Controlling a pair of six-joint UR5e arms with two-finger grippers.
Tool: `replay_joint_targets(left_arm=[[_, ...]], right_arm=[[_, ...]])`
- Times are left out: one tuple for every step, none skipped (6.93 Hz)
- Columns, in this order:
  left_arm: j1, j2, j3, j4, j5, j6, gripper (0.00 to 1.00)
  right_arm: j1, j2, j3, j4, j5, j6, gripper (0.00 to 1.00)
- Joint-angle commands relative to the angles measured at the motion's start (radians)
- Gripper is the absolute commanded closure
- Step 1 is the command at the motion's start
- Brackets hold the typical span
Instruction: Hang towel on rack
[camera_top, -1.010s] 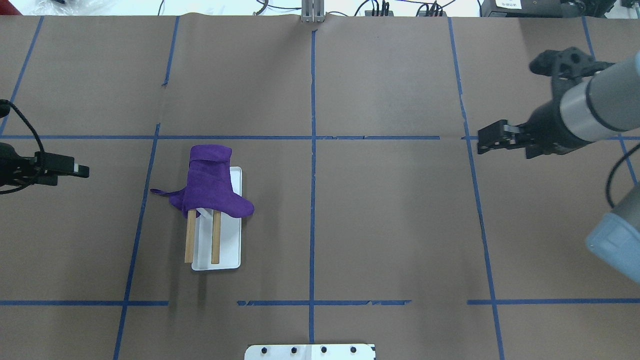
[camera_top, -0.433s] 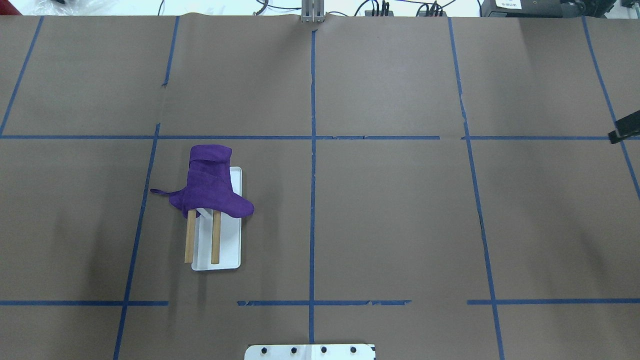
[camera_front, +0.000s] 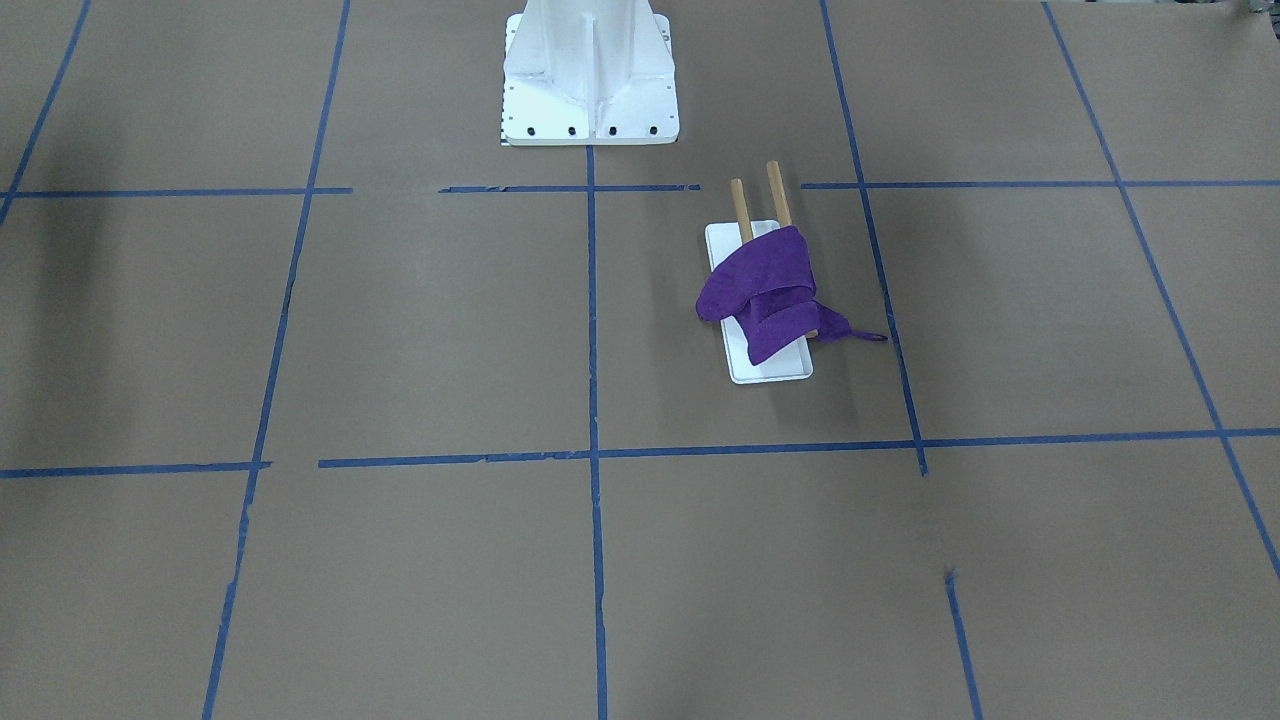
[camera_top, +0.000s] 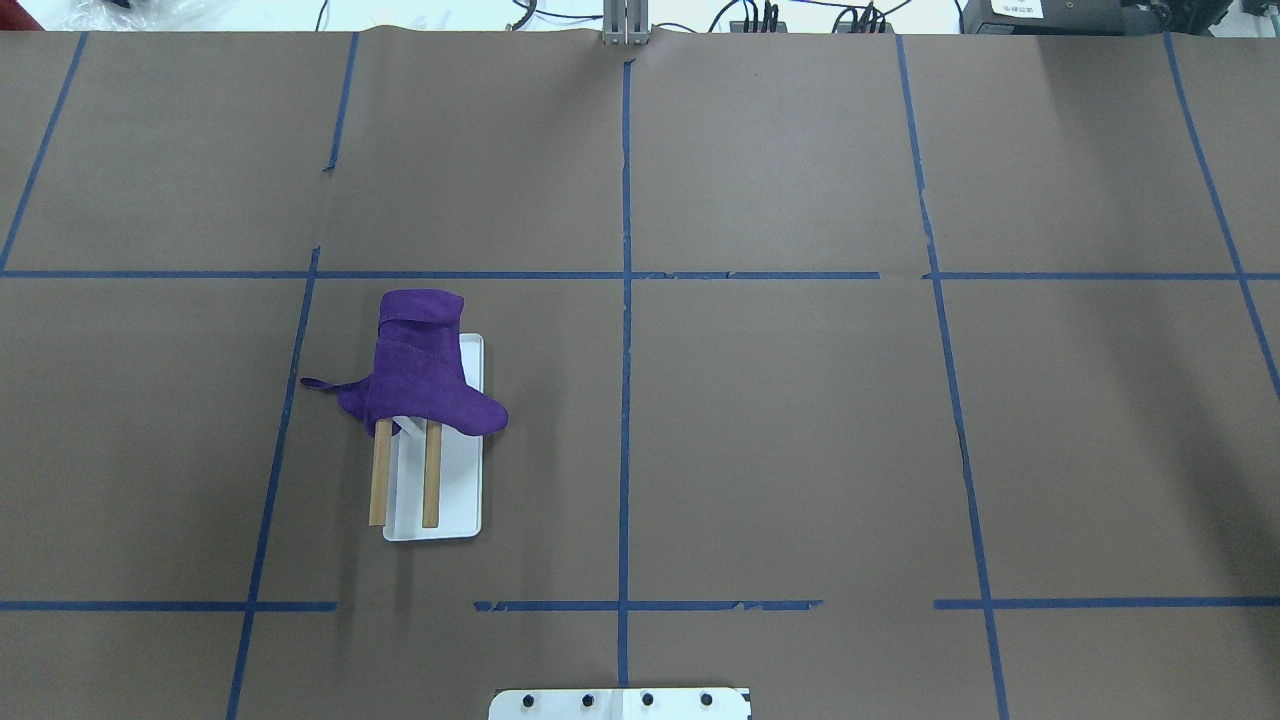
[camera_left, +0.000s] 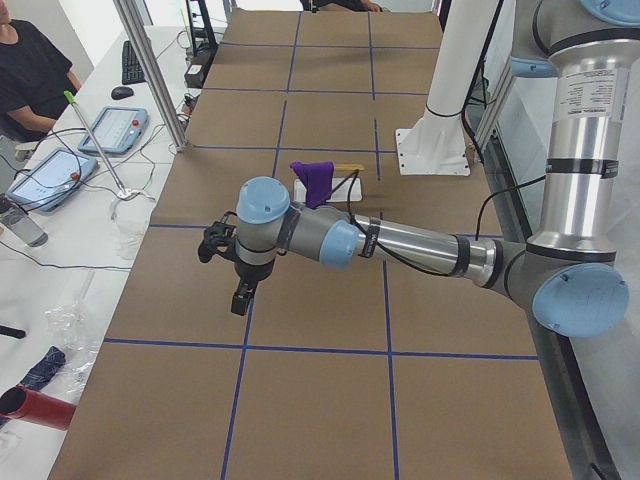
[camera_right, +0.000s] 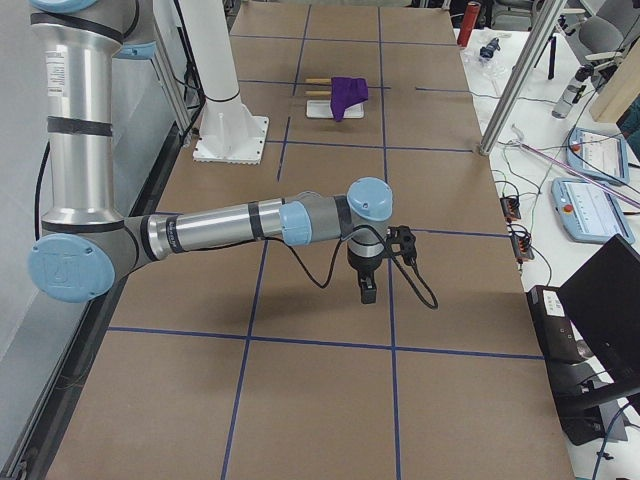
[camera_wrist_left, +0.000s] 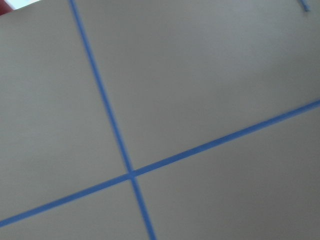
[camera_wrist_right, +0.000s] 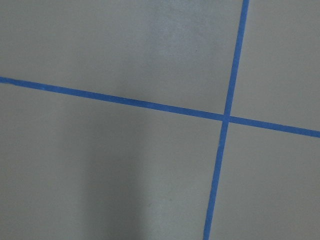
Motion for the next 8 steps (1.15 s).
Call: replay_joint_targets(left_arm=[[-0.048, 0.007, -0.015, 0.125, -0.066, 0.013, 0.0], [-0.045, 0.044, -0.038, 0.114, -0.063, 0.017, 0.0], [-0.042, 0.049, -0.063, 0.111, -0.064, 0.007, 0.0], [-0.033, 0.034, -0.02, 0.058, -0.064, 0.013, 0.0], [-0.01, 0.056, 0.009, 0.012, -0.067, 0.016, 0.0], [0.036, 0.072, 0.011, 0.012, -0.066, 0.016, 0.0], [0.048, 0.072, 0.012, 0.009, -0.066, 0.017, 0.0], [0.048, 0.072, 0.012, 0.007, -0.066, 0.016, 0.0]], right_arm=[[0.01, -0.007, -0.064, 0.005, -0.01, -0.026, 0.0], [0.015, -0.015, -0.077, 0.005, -0.004, -0.024, 0.0], [0.018, -0.024, -0.068, 0.005, -0.004, -0.026, 0.0], [0.016, -0.021, -0.075, 0.005, -0.004, -0.018, 0.0], [0.016, -0.022, -0.069, 0.011, -0.001, -0.013, 0.0], [0.016, -0.041, -0.086, 0.05, -0.001, -0.015, 0.0], [0.016, -0.044, -0.097, 0.091, 0.01, -0.009, 0.0], [0.016, -0.052, -0.095, 0.096, 0.024, -0.007, 0.0]])
